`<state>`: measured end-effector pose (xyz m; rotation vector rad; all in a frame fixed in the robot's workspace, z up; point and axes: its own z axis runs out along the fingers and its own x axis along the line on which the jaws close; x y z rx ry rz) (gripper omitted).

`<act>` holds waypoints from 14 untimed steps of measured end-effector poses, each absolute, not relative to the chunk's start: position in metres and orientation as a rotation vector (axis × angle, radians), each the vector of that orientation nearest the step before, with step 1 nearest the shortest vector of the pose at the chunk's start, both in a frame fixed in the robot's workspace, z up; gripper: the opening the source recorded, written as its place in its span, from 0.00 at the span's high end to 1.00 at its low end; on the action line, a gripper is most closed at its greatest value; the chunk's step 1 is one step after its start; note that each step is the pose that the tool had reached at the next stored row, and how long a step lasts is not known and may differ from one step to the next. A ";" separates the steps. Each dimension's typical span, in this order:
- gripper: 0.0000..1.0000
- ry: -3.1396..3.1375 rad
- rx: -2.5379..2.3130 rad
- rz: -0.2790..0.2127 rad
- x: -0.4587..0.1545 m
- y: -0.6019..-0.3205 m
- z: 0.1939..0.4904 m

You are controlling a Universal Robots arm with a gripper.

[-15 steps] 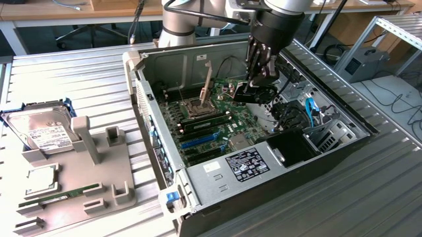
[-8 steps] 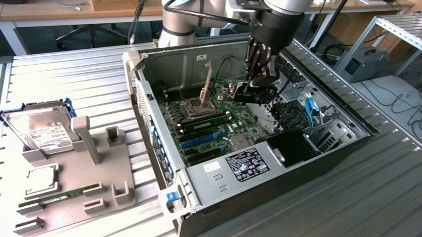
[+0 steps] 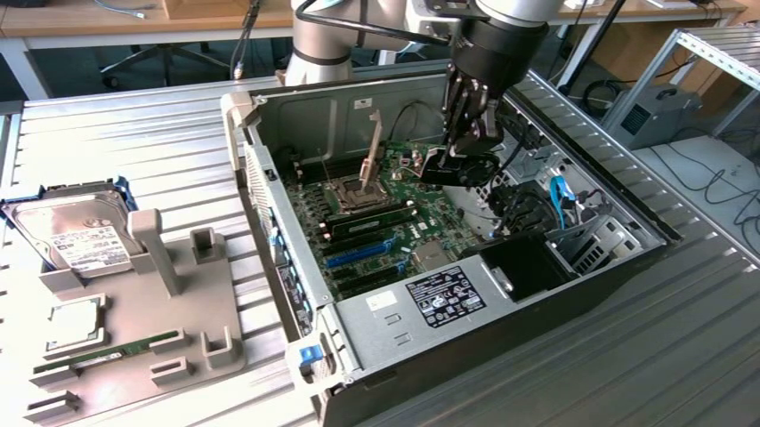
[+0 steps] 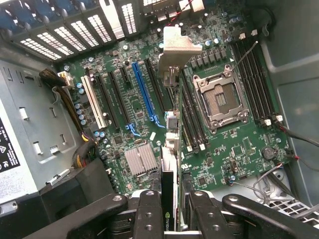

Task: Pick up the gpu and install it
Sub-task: 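Insert the gpu into the slot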

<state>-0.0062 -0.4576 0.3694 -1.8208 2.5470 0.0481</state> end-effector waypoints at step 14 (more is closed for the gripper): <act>0.74 2.451 -1.951 0.048 -0.006 -0.458 0.369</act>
